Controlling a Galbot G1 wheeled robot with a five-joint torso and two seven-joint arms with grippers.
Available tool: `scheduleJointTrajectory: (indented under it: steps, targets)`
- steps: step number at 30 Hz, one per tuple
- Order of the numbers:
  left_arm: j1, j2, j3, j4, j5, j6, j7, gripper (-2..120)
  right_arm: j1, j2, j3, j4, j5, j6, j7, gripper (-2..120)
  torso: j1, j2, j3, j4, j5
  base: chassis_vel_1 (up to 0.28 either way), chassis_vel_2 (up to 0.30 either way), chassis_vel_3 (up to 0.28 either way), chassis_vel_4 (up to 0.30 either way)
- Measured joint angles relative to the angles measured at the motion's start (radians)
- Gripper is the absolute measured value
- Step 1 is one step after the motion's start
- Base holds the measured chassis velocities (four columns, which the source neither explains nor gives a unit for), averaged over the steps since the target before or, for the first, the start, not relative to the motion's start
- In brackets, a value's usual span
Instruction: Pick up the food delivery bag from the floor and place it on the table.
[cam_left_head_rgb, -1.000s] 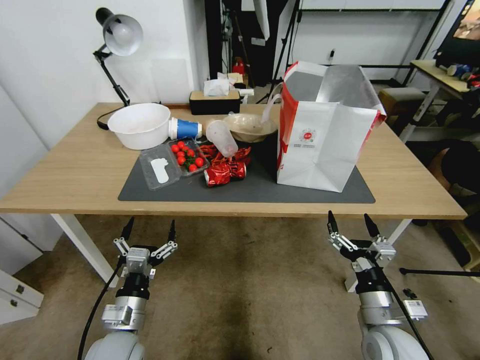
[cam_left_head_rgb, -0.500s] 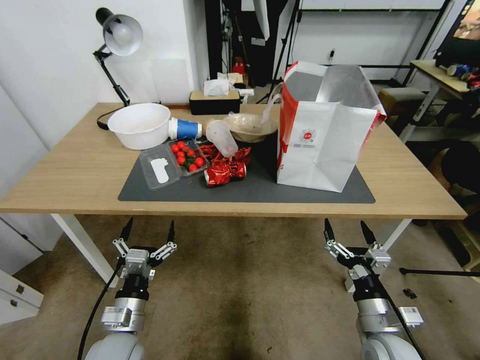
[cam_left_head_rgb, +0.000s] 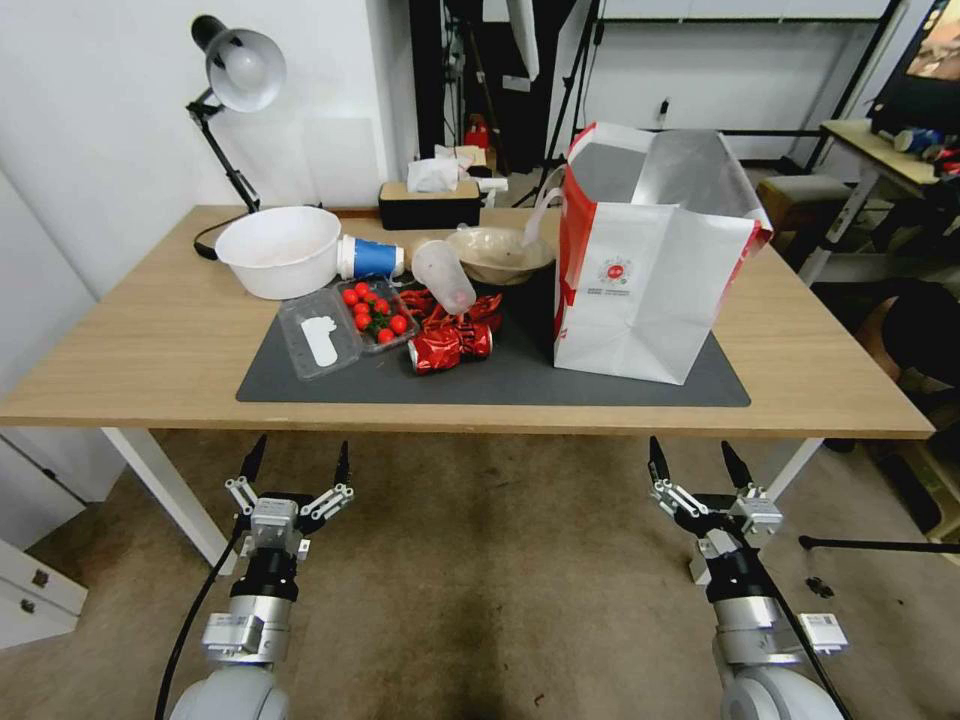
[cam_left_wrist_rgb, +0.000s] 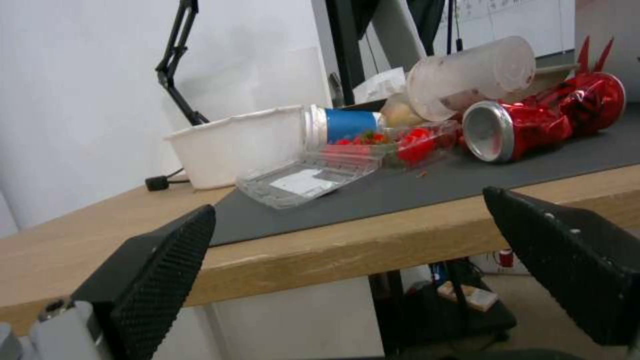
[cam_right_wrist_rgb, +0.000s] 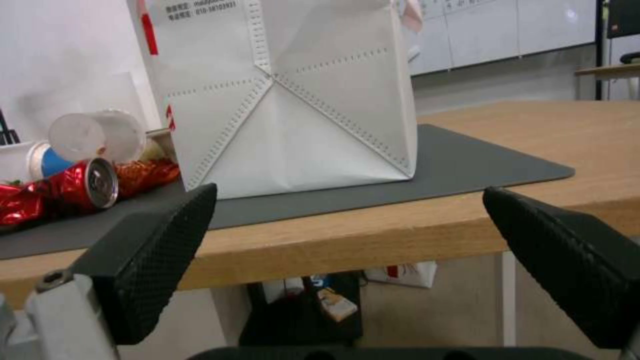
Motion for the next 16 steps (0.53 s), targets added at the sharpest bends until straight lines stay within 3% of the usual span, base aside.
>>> scheduleJointTrajectory:
  steps: [16]
  targets:
    - [0.0,0.0,0.0,0.0,0.0,0.0,0.0,100,0.0,0.0,0.0,0.0,0.001,0.0,0.001,100,0.0,0.0,0.0,0.0,0.0,0.0,0.0,0.0,0.0]
